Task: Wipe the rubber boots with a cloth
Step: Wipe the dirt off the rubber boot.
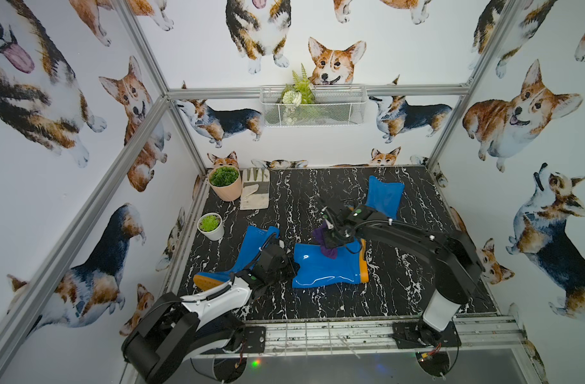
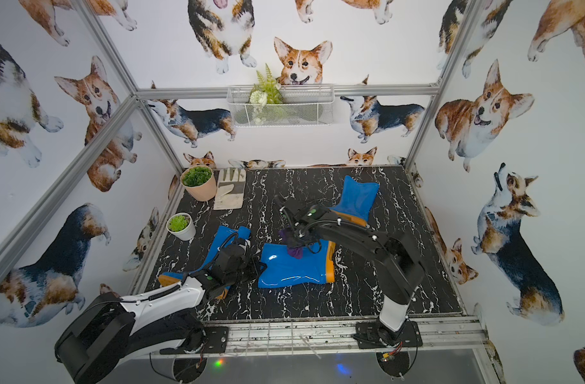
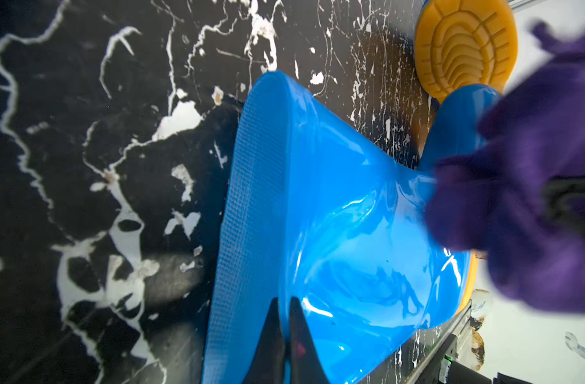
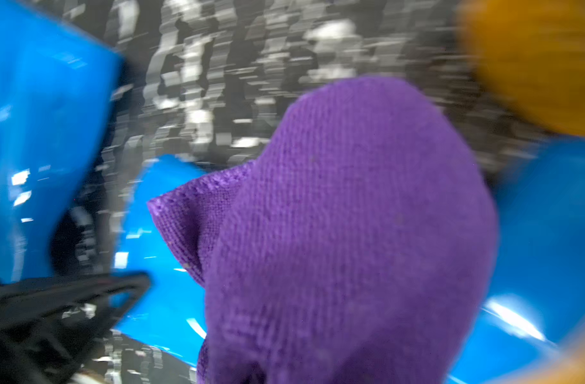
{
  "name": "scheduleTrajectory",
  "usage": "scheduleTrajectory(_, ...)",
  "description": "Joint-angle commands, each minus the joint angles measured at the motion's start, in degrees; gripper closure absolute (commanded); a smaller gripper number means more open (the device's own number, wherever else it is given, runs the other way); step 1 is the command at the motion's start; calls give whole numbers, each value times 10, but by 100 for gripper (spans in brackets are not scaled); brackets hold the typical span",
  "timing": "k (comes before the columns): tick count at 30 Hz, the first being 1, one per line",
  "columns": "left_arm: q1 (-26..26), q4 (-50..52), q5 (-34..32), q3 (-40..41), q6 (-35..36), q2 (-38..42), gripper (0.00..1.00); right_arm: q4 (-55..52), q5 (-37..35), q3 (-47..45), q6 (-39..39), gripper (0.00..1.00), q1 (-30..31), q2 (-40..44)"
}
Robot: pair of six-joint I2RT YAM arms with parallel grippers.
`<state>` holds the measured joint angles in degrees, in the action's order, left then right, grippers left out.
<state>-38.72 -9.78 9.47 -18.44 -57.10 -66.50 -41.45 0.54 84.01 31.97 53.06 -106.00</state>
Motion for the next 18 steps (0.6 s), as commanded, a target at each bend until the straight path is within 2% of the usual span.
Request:
scheduleTrajectory(1,-5,-5,-15,-4,-16,8,100,5,61,86,16,100,35,-88)
scheduleTrajectory(3,-9,-6,-21,-2,-24,16,100,3,67,96,11,100,39,-112)
scheduleTrajectory(6,-18,-19,-38,8,-38,17,100,12,70,37,12,100,9,-95)
scheduleTrajectory(12,-25,-48,-35,7,-45,-6,100,9,34,-147,1,100,-158,65)
scheduleTrajectory(15,-26,-56,-29,8,-48,-16,100,-29,11,-148,-22,100,-228,135)
scheduleTrajectory(18,-24,-58,-29,5,-48,-22,100,-52,-17,-114,-28,100,-227,179)
